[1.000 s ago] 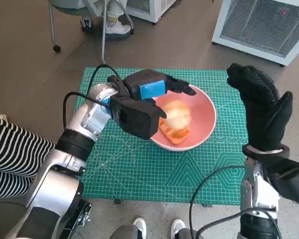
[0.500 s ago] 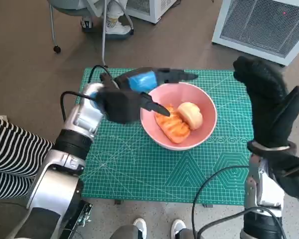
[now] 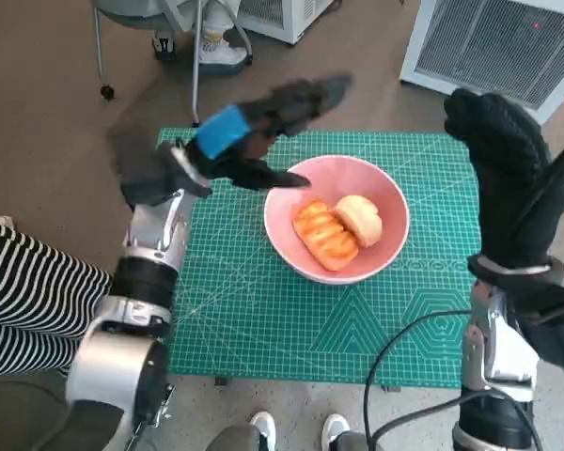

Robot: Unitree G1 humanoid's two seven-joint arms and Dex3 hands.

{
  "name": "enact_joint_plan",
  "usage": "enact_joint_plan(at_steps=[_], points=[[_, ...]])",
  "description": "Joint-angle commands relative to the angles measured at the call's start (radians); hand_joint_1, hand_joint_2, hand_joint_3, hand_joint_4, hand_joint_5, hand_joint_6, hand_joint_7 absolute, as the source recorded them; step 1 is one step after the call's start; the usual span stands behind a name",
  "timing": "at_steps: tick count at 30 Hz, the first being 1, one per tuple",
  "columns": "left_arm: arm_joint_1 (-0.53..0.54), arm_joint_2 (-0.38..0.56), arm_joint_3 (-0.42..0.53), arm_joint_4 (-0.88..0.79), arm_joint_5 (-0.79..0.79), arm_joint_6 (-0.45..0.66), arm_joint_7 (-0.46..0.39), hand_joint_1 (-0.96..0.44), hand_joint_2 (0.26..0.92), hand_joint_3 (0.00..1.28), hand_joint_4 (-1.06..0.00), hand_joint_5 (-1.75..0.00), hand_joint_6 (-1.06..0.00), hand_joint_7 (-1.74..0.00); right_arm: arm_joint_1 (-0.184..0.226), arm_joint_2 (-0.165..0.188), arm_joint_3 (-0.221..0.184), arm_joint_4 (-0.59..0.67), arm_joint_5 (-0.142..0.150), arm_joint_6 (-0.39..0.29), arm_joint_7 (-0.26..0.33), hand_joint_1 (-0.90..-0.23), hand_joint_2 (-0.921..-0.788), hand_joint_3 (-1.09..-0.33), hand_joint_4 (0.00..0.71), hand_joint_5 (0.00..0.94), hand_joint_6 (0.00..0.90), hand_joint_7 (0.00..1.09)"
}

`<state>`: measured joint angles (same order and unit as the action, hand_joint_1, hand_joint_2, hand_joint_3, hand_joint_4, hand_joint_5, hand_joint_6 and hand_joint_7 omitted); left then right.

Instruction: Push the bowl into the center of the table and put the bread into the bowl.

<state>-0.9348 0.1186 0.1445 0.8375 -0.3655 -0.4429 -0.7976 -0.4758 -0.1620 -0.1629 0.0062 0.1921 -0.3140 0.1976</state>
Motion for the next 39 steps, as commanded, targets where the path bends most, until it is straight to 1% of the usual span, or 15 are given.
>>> enact_joint_plan(at_steps=[1,3,7,10,14,19,26,33,39], points=[[0.049,-0.060,0.029,-0.082,-0.034,-0.054,0.034,-0.64,0.921,0.33,-0.08,-0.01,-0.22,-0.02,-0.018,0.001,0.016,-0.015,-0.024,0.026,-0.021,-0.704,-0.921,-0.692,0.199,0.003,0.123,0.39],[0.063,-0.067,0.027,-0.108,-0.016,-0.081,0.059,-0.64,0.921,0.38,-0.08,-0.01,-0.22,-0.02,-0.027,0.001,0.021,-0.016,-0.028,0.027,-0.024,-0.703,-0.921,-0.693,0.199,0.002,0.124,0.39],[0.089,-0.051,0.003,-0.151,0.060,-0.119,0.129,-0.65,0.921,0.48,-0.07,0.00,-0.22,-0.02,-0.043,-0.004,0.025,-0.012,-0.036,0.027,-0.025,-0.703,-0.921,-0.694,0.199,0.002,0.121,0.39],[0.105,-0.050,-0.005,-0.183,0.102,-0.140,0.184,-0.66,0.921,0.54,-0.06,0.00,-0.21,-0.02,-0.054,-0.004,0.024,0.001,-0.033,0.021,-0.017,-0.702,-0.921,-0.695,0.199,0.002,0.119,0.38],[0.118,-0.054,-0.011,-0.217,0.133,-0.159,0.240,-0.67,0.921,0.60,-0.04,0.00,-0.18,-0.01,-0.060,-0.003,0.025,0.007,-0.032,0.017,-0.012,-0.702,-0.921,-0.695,0.199,0.002,0.116,0.38],[0.144,-0.069,-0.017,-0.271,0.140,-0.152,0.296,-0.69,0.921,0.65,-0.03,0.00,-0.15,0.00,-0.062,-0.009,0.026,0.007,-0.036,0.020,-0.010,-0.702,-0.921,-0.695,0.198,0.001,0.112,0.38],[0.168,-0.078,-0.021,-0.314,0.105,-0.140,0.301,-0.72,0.921,0.67,-0.03,0.00,-0.15,0.00,-0.063,-0.015,0.027,0.001,-0.039,0.029,-0.011,-0.701,-0.921,-0.696,0.196,0.000,0.112,0.37],[0.180,-0.085,-0.025,-0.337,0.077,-0.124,0.285,-0.73,0.921,0.64,-0.06,-0.02,-0.15,-0.01,-0.064,-0.022,0.029,-0.008,-0.045,0.037,-0.016,-0.700,-0.921,-0.696,0.196,0.000,0.113,0.37],[0.190,-0.084,-0.033,-0.353,0.070,-0.116,0.279,-0.73,0.921,0.62,-0.07,-0.03,-0.16,-0.02,-0.066,-0.023,0.030,-0.008,-0.040,0.039,-0.014,-0.700,-0.921,-0.696,0.195,0.000,0.114,0.37]])
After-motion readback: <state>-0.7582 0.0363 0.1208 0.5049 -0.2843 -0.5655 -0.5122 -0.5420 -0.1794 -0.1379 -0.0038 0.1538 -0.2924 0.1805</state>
